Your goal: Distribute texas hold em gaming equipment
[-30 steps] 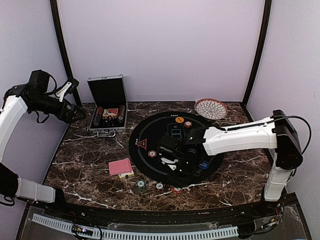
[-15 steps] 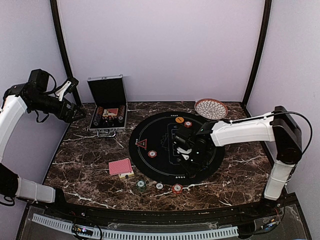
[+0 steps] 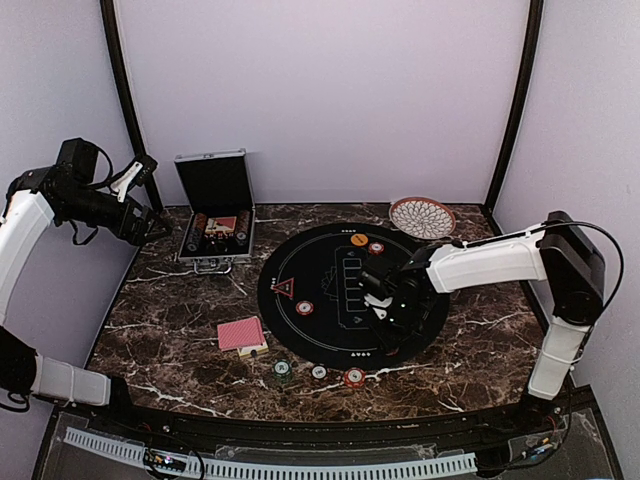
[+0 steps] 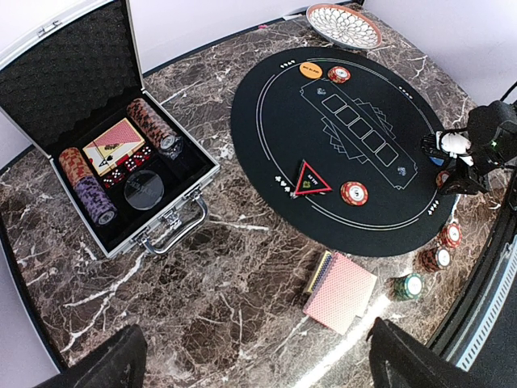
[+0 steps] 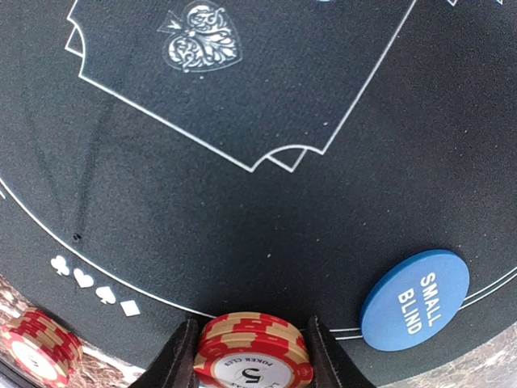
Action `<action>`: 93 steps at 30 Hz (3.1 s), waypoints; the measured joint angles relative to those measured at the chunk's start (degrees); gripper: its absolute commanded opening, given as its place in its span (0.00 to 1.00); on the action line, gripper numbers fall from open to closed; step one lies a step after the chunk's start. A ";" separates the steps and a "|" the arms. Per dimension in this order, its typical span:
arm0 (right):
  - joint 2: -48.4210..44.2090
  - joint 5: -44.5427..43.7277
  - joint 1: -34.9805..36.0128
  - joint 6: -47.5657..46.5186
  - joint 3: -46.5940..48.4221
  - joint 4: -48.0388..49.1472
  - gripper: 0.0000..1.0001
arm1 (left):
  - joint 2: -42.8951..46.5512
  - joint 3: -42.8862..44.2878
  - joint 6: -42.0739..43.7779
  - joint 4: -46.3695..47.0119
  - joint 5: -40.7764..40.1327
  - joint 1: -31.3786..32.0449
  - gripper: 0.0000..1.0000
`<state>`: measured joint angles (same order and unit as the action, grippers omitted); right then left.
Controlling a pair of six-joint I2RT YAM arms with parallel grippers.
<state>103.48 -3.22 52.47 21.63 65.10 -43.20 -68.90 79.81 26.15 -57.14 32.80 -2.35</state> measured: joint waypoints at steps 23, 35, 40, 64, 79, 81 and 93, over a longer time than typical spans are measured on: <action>-3.78 -3.28 0.13 1.38 2.29 -1.86 0.55 | 0.00 0.00 0.00 -0.04 0.00 0.00 0.99; -1.46 0.68 12.59 0.50 16.22 -4.33 0.69 | 0.02 0.00 0.00 -0.26 0.00 0.00 0.99; 3.76 3.56 16.15 -0.55 19.58 -4.39 0.72 | 0.02 0.00 0.00 -0.44 0.00 0.00 0.99; 11.52 6.40 17.64 -3.63 21.31 -4.33 0.63 | 0.13 0.72 0.02 -0.87 0.39 0.00 0.99; 12.28 6.69 17.64 -3.63 21.38 -3.93 0.58 | 0.13 0.85 0.02 -0.87 0.39 0.00 0.99; 12.37 6.71 17.64 -3.69 21.51 -3.91 0.56 | 0.13 0.85 0.04 -0.90 0.39 0.00 0.99; 12.68 6.88 17.64 -3.58 22.32 -3.45 0.43 | 0.13 0.85 0.07 -0.96 0.39 0.00 0.99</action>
<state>116.16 3.66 70.11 18.04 87.42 -46.65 -68.77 80.66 26.22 -58.11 33.19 -2.35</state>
